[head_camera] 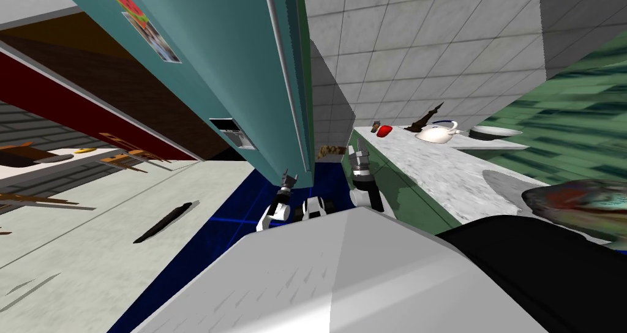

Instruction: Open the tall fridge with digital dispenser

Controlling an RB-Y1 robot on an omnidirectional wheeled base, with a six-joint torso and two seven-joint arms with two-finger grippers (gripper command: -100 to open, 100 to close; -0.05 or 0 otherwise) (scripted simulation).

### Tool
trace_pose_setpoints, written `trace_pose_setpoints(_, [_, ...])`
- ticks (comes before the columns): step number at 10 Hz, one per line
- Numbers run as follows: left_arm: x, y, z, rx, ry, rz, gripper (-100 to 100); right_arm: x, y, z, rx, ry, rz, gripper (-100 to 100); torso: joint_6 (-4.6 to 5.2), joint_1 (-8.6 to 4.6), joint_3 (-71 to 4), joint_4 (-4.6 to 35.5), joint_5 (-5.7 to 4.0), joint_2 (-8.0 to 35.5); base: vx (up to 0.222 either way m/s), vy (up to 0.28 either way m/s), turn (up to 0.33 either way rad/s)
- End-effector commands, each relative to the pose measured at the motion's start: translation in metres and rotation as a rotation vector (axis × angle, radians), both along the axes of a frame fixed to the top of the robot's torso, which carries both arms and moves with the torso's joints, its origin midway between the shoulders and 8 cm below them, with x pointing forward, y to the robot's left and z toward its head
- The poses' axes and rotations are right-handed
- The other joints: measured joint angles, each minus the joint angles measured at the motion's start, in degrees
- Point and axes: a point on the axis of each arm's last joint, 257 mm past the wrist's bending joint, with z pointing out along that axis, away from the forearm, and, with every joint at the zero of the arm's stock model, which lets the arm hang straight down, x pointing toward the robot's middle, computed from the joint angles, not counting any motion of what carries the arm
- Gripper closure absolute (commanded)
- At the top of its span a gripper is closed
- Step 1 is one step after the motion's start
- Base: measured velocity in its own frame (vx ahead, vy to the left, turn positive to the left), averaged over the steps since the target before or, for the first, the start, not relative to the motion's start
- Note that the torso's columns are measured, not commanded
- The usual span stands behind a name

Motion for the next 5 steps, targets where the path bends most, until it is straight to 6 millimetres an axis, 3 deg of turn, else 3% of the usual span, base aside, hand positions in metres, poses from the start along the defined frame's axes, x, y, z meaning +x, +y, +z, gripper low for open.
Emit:
trace_pose_setpoints(1, [0.006, -0.003, 0.009, -0.015, 0.013, -0.004, -100, 0.000, 0.000, 0.000, 0.000, 0.000, 0.000, 0, 0.00, 0.00, 0.0, 0.0, 0.00, 0.0, 0.093, -0.057, 0.016])
trace_pose_setpoints(5, [0.013, -0.009, 0.024, -0.037, 0.026, -0.012, -100, 0.000, 0.000, 0.000, 0.000, 0.000, 0.000, 0, 0.00, -0.01, 0.0, 0.0, 0.00, 0.0, 0.072, -0.061, 0.012])
